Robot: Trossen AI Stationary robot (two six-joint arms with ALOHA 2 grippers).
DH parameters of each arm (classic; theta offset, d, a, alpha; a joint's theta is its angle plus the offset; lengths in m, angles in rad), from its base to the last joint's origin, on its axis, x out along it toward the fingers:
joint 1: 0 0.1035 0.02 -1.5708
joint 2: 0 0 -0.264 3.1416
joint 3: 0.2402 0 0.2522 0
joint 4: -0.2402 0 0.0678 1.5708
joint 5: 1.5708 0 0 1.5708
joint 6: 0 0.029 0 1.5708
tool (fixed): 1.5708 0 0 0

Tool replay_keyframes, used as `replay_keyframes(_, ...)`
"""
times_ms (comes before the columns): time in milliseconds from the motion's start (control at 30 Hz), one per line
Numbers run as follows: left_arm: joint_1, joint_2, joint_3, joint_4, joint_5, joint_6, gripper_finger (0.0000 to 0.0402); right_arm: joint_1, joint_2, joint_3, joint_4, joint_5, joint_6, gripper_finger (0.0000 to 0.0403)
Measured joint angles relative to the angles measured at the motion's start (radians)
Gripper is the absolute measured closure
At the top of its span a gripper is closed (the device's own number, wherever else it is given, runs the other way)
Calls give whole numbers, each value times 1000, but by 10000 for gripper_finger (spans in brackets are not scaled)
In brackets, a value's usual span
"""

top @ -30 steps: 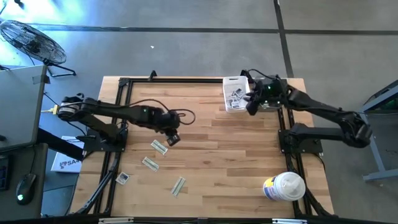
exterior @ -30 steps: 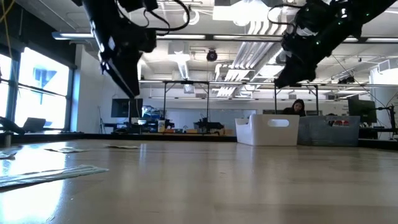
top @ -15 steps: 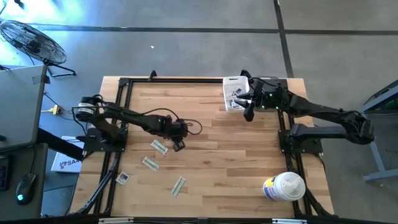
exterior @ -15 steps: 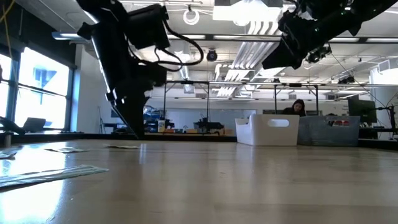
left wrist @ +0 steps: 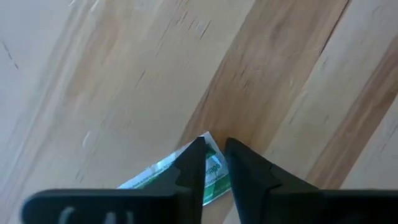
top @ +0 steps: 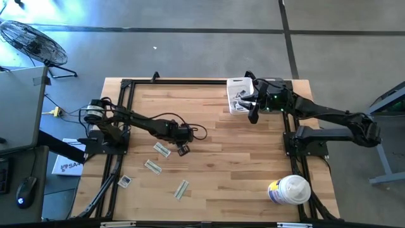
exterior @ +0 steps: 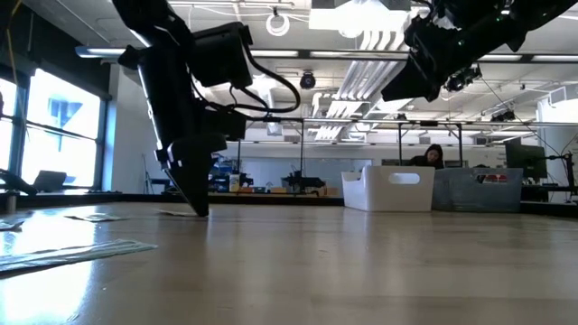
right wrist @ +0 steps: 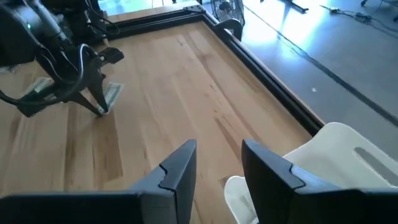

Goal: Pick & Place First Aid Supplies
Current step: Put the bandage into the gray bin

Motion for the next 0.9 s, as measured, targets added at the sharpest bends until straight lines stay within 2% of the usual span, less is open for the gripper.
replay_keyframes(167, -1, 1, 10, 2, -4, 0, 395, 15, 0, 0, -8, -20, 10, 281)
replay_keyframes(333, 0, 8, 56, -20, 1, 50, 394, 77, 0, 0, -9, -75, -30, 281)
replay_keyframes(500, 3, 8, 139, 89, 7, 184, 399, 177, 12, -1, 4, -86, -118, 281)
replay_keyframes(667, 1, 8, 226, 314, 172, 381, 400, 262, 58, -84, 153, -20, -193, 281)
replay_keyframes(900, 2, 6, 312, 339, 303, 452, 401, 382, 138, -178, 295, -1, -238, 281)
